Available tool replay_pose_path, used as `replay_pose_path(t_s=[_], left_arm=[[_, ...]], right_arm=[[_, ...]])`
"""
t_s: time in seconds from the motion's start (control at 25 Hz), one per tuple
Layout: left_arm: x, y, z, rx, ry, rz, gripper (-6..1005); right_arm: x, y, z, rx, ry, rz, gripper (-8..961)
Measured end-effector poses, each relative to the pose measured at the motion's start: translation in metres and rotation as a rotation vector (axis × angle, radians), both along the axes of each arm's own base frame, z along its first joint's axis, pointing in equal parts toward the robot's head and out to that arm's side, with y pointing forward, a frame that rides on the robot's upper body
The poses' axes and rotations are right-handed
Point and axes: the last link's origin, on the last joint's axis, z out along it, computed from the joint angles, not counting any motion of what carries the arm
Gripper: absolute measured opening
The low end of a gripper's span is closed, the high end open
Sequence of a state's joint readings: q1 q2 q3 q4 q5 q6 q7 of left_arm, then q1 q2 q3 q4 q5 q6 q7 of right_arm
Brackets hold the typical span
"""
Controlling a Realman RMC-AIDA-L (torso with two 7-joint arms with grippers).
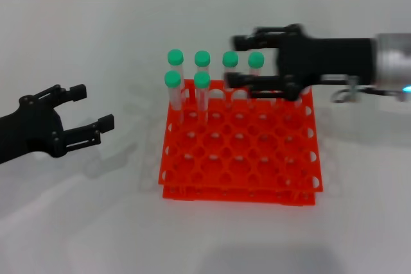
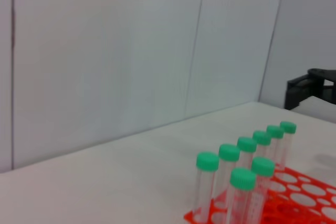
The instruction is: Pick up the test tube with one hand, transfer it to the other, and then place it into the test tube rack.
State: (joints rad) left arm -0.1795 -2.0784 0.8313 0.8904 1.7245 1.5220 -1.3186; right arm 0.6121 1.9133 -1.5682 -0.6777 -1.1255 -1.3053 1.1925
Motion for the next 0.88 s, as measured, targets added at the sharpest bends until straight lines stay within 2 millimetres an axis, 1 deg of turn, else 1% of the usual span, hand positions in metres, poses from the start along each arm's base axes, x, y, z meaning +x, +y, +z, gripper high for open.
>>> replay_pose_path(t_s=[0.08, 0.16, 0.28, 0.32, 0.4, 0.44, 0.48, 0.52, 0.64, 0.8, 0.88], left_arm=[[0.003, 0.003, -0.001, -0.004, -0.006, -0.006, 863], [0.006, 0.007, -0.002, -0.011, -0.013, -0.008, 863], [0.010, 0.014, 0.000, -0.030, -0.022, -0.004, 863], [0.011, 0.017, 0.000, -0.042, -0.024, 0.000, 864], [0.013, 0.023, -0.002, -0.089, -0.030, 0.021, 864], [0.014, 0.026, -0.004, -0.118, -0.031, 0.031, 864], [0.017, 0.030, -0.006, -0.154, -0.037, 0.039, 864], [0.019, 0.031, -0.008, -0.183, -0.040, 0.043, 864], [0.026, 0.037, -0.010, -0.251, -0.046, 0.039, 865], [0.034, 0.042, -0.009, -0.293, -0.030, 0.025, 866], [0.038, 0.045, -0.009, -0.319, -0.020, 0.012, 866]], right_arm=[[0.018, -0.001, 0.019, 0.014, 0.007, -0.032, 653], [0.036, -0.004, 0.034, 0.011, 0.001, -0.069, 653], [0.063, -0.008, 0.054, -0.001, -0.030, -0.127, 694], [0.072, -0.011, 0.058, -0.004, -0.043, -0.145, 707], [0.087, -0.017, 0.062, -0.005, -0.068, -0.179, 735], [0.087, -0.017, 0.062, -0.005, -0.068, -0.179, 748], [0.092, -0.019, 0.063, -0.004, -0.078, -0.189, 762], [0.104, -0.026, 0.064, -0.007, -0.108, -0.206, 776], [0.111, -0.031, 0.064, -0.010, -0.128, -0.210, 817], [0.118, -0.037, 0.064, -0.010, -0.136, -0.213, 872], [0.120, -0.039, 0.064, -0.018, -0.147, -0.212, 871]])
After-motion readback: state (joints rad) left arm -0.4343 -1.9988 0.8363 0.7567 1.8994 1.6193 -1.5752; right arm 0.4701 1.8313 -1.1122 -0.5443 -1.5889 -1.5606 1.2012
